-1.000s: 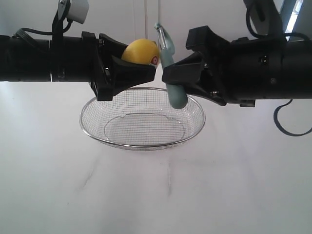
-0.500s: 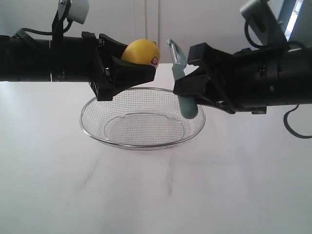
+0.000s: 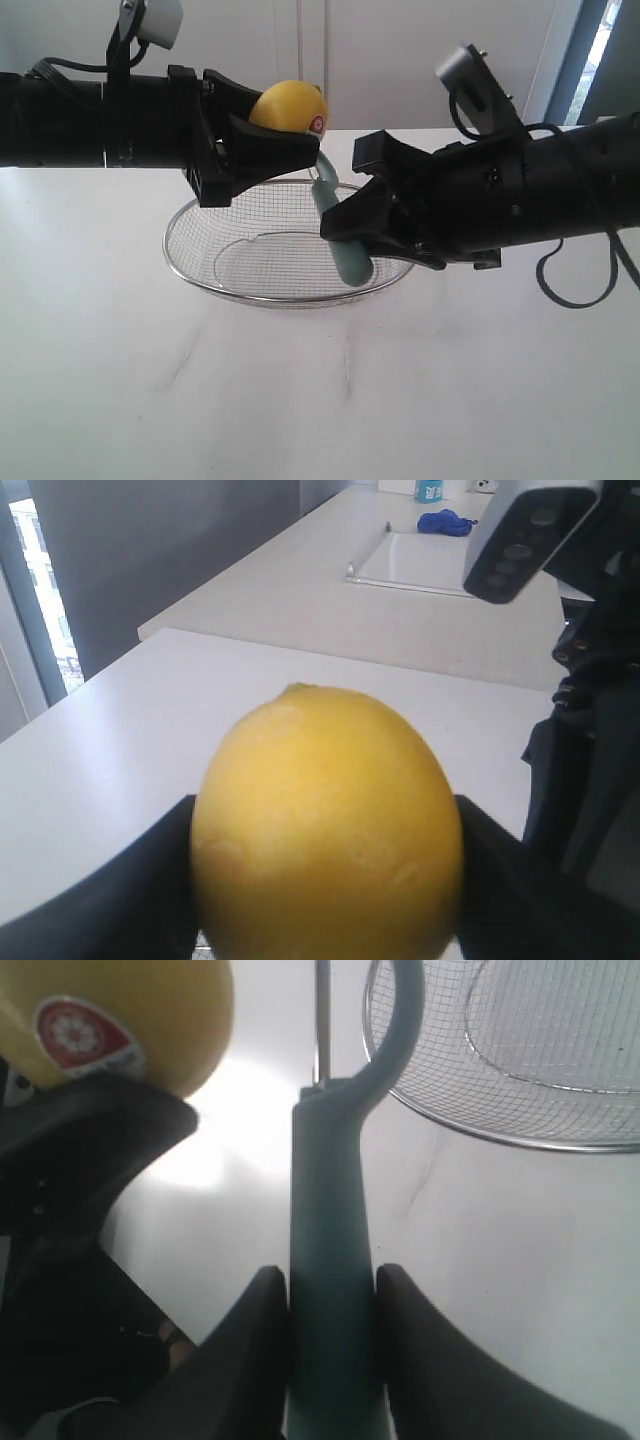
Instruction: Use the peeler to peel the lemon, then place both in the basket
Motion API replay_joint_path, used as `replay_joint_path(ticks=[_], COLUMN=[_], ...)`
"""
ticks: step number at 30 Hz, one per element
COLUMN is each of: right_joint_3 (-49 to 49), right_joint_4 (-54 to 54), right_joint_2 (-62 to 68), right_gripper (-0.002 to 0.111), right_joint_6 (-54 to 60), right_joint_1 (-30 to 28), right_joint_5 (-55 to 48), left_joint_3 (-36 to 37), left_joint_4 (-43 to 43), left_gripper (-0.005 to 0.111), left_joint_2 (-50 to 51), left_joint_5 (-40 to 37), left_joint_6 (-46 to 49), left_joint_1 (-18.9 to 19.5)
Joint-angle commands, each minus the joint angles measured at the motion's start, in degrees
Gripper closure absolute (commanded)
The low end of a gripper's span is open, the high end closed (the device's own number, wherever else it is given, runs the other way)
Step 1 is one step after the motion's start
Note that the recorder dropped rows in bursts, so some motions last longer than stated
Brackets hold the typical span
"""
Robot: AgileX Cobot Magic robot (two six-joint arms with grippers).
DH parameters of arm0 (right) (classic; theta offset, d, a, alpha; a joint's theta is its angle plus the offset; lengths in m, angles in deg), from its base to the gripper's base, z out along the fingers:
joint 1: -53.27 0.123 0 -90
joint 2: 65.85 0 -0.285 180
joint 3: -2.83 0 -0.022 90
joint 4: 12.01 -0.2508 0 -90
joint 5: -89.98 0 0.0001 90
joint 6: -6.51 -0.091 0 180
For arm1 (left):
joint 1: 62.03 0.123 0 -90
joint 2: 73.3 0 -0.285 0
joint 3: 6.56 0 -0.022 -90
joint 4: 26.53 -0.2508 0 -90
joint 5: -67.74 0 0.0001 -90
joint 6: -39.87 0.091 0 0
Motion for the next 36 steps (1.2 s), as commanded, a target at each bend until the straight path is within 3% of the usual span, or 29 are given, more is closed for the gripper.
replay_joint_path(ticks=[1, 17, 36], right_joint_3=[-0.06, -0.06, -0.06], right_joint_4=[-1.83, 2.04, 13.38], right_joint_2=[0.04, -7.35, -9.77], right_gripper=[0.108, 0.108, 0.108], right_joint_6=[1.96, -4.09, -9.28], right_joint_1=[-0.24, -0.24, -0.24], right_joint_5=[-1.49, 7.23, 8.46], left_joint_3=[0.31, 0.31, 0.31], left_joint_4=[1.26, 1.26, 1.43], left_gripper=[0.107, 0.107, 0.107], left_joint_2=[-0.79, -0.79, -0.79], left_joint_5=[-1.26, -1.15, -1.24], left_joint_6=[0.13, 0.13, 0.04], left_joint_1=[0.08, 0.08, 0.08])
